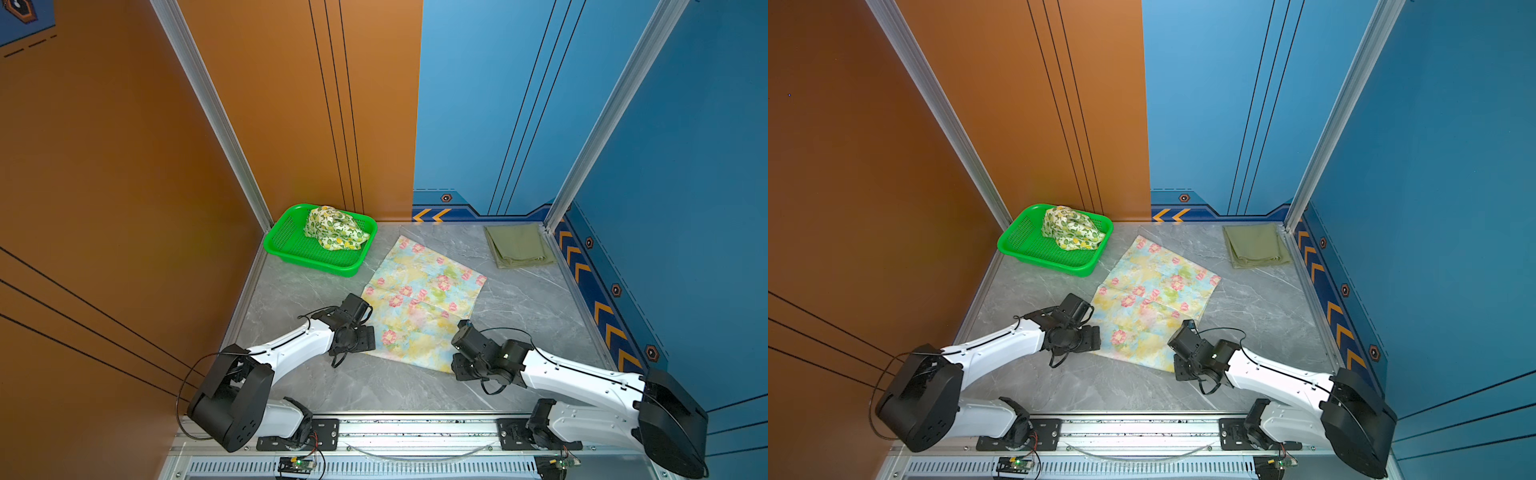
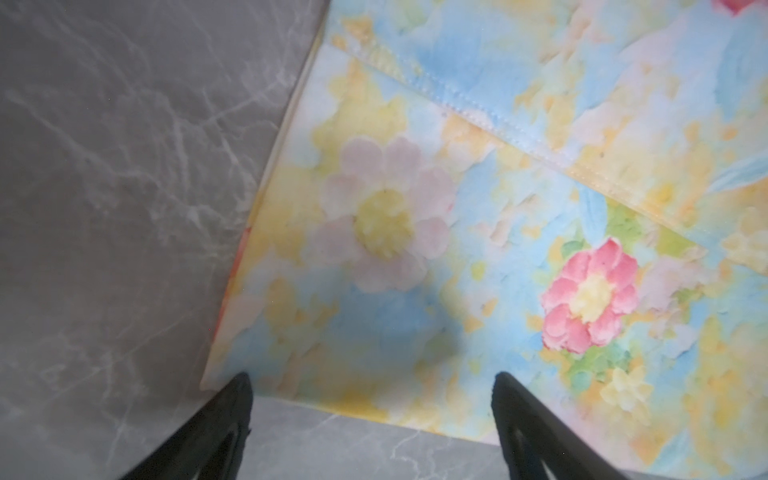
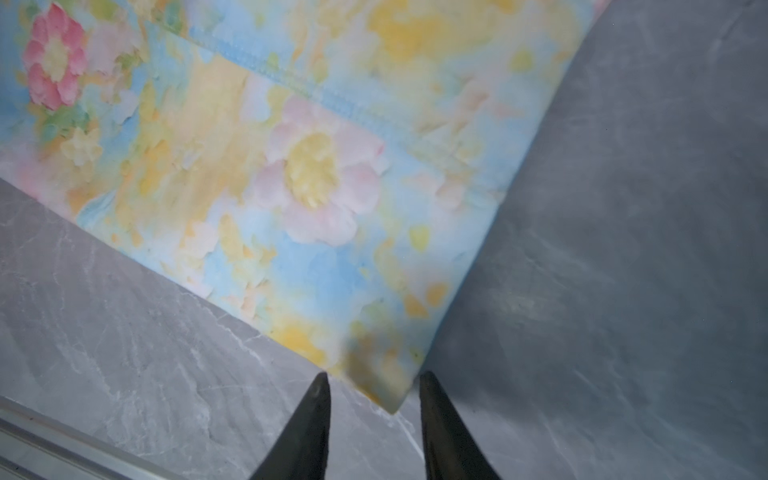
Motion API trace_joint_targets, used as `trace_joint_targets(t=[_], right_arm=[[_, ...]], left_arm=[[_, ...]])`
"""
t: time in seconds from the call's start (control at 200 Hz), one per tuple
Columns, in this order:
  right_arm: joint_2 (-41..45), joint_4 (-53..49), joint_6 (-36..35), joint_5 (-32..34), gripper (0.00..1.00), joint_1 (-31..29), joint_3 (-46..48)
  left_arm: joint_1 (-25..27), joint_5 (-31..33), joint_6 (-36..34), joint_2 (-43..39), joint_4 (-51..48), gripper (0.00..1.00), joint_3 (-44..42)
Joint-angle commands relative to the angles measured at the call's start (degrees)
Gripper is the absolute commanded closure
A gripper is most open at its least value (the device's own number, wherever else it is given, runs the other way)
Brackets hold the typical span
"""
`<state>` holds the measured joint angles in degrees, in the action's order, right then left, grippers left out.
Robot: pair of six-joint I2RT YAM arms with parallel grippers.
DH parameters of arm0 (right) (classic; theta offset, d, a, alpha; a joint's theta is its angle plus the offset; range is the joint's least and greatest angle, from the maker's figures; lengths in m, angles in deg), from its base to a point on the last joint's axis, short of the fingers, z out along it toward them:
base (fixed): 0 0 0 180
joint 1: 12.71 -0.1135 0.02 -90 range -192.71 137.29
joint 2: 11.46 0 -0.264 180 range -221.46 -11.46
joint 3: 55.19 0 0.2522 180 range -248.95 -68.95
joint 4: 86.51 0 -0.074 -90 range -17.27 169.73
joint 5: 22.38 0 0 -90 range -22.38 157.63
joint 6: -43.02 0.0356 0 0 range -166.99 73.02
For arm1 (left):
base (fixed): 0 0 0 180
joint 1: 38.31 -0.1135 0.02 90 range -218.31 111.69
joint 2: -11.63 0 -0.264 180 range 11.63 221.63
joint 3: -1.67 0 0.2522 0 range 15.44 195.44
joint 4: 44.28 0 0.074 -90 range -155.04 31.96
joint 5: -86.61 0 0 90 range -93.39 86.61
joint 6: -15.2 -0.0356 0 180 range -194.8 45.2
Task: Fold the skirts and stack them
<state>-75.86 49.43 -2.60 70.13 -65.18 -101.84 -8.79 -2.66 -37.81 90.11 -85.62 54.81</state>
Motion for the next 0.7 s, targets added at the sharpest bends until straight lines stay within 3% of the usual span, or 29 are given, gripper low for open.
trace_joint_targets(t=[0.0,0.185,0.431,0.696], right_arm=[[5.0,-7.3,1.3,3.1,0.63,0.5,-0.7],[6.4,-6.8,-0.9,2.0,0.64,3.9,-7.3],[-11.3,2.7,-4.7,-2.4,0.65,7.5,-15.6],[-19.9,8.8,-3.5,-3.7,0.68,4.2,-9.2]], left_arm=[[-0.6,-1.0,-1.1,0.0,0.3,0.09,-0.9],[-0.5,-1.3,-1.0,-0.6,0.3,0.09,-0.7],[-0.4,-1.5,-1.0,-1.2,0.3,0.09,0.4],[-0.9,-1.4,-1.3,-1.8,0.3,0.09,0.6]])
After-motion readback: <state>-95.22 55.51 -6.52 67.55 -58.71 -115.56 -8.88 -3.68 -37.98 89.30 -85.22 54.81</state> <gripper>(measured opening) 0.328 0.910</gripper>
